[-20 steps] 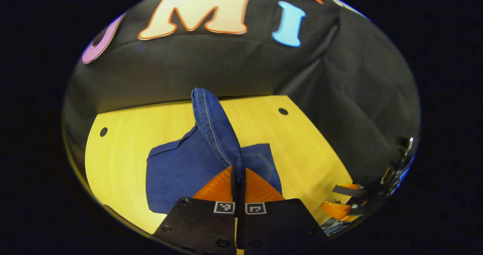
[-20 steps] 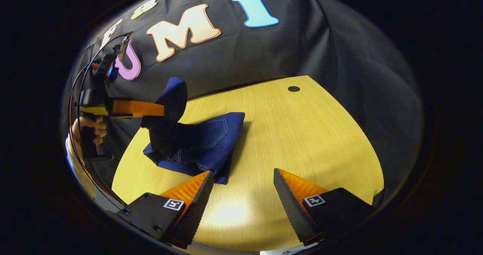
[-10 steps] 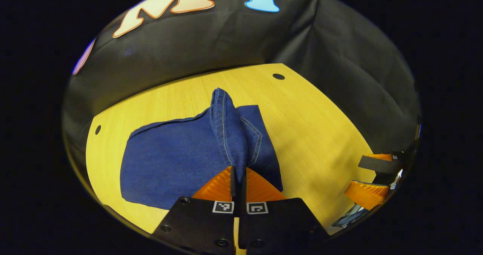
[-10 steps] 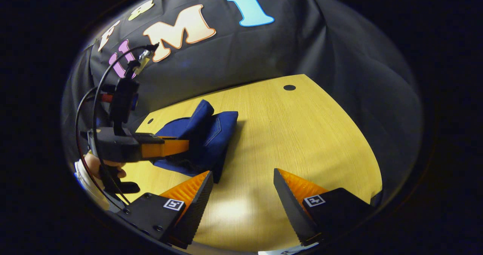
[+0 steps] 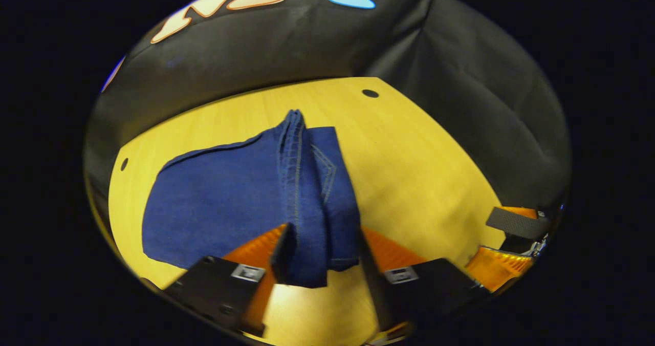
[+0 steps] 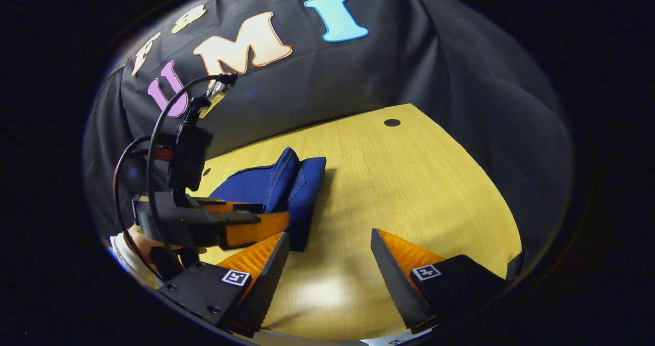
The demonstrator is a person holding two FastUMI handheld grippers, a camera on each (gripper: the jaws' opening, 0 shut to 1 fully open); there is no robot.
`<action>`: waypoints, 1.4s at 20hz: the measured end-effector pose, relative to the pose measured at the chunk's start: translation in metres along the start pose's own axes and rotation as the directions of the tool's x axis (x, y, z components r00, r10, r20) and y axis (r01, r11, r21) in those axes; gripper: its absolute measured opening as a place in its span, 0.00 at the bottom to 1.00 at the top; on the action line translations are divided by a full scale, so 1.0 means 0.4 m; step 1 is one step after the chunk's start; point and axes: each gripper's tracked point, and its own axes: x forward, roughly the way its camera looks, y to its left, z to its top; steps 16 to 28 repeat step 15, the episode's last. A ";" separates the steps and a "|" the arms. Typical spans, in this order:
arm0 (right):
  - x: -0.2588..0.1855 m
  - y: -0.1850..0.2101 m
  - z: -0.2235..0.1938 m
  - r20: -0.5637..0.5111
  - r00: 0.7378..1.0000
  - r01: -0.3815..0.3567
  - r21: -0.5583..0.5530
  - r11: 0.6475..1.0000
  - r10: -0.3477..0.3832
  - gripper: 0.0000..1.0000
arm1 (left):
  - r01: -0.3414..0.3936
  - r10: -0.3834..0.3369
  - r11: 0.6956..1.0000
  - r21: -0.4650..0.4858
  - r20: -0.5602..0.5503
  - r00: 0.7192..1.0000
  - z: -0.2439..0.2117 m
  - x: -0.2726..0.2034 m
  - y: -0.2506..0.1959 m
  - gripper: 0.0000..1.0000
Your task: Grasp the waist and the cuffs of the jeans and fold them to make the two legs overlap; first hold the waist and fold one-third of the jeans toward the cuffs, then hold the cuffs and fold the remaining one-third in the same direction to finish folding.
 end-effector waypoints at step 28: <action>-0.057 0.118 0.017 0.064 0.997 -0.048 -0.036 0.998 0.050 0.99 | -0.172 0.208 0.953 -0.250 0.122 0.971 -0.056 -0.286 0.259 0.96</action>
